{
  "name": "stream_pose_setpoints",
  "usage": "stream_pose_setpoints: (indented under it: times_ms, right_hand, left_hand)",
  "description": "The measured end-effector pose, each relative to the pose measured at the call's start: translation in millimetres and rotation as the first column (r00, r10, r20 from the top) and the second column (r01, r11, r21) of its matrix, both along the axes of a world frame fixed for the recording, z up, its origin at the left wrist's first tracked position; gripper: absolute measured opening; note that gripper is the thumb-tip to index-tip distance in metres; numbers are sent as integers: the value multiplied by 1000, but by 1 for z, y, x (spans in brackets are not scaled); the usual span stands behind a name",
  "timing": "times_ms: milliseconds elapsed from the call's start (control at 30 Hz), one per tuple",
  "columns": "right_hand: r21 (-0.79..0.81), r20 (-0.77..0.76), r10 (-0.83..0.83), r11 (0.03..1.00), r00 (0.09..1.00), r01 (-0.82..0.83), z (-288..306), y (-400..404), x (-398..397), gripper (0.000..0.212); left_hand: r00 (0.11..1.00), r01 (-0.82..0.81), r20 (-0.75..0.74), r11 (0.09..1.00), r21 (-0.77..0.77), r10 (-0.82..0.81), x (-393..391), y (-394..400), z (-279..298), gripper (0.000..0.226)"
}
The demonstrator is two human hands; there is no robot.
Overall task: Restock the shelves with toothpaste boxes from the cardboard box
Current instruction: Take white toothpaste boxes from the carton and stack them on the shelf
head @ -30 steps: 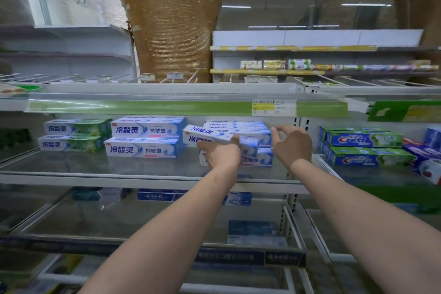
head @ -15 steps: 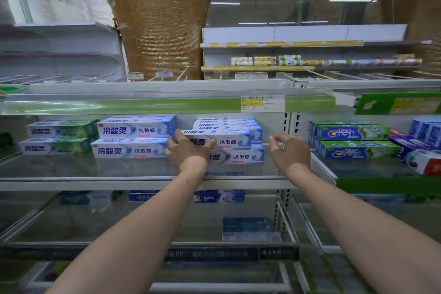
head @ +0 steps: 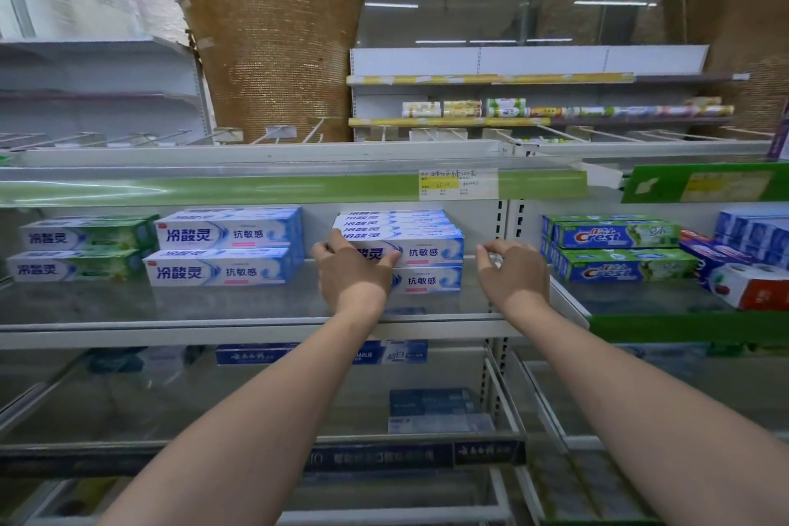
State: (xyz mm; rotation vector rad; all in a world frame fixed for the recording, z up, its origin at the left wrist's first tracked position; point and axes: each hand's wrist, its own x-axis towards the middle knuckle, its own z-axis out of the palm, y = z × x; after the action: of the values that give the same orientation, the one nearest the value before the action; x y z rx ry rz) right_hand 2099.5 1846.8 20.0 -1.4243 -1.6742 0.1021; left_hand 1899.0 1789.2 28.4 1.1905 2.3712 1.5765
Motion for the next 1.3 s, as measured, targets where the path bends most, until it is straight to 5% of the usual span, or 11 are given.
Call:
stream_pose_setpoints:
  times_ms: [767, 1100, 1300]
  right_hand:
    - [69, 229, 10, 997, 973, -27, 22, -13, 3, 36]
    - [373, 276, 201, 879, 940, -298, 17, -30, -82, 37]
    - [352, 373, 406, 770, 834, -532, 6, -72, -166, 36]
  left_hand:
    - [995, 36, -89, 999, -20, -38, -12, -5, -4, 101]
    - [938, -124, -327, 992, 5, 119, -61, -61, -1, 77]
    - [824, -295, -527, 952, -86, 208, -113, -128, -10, 70]
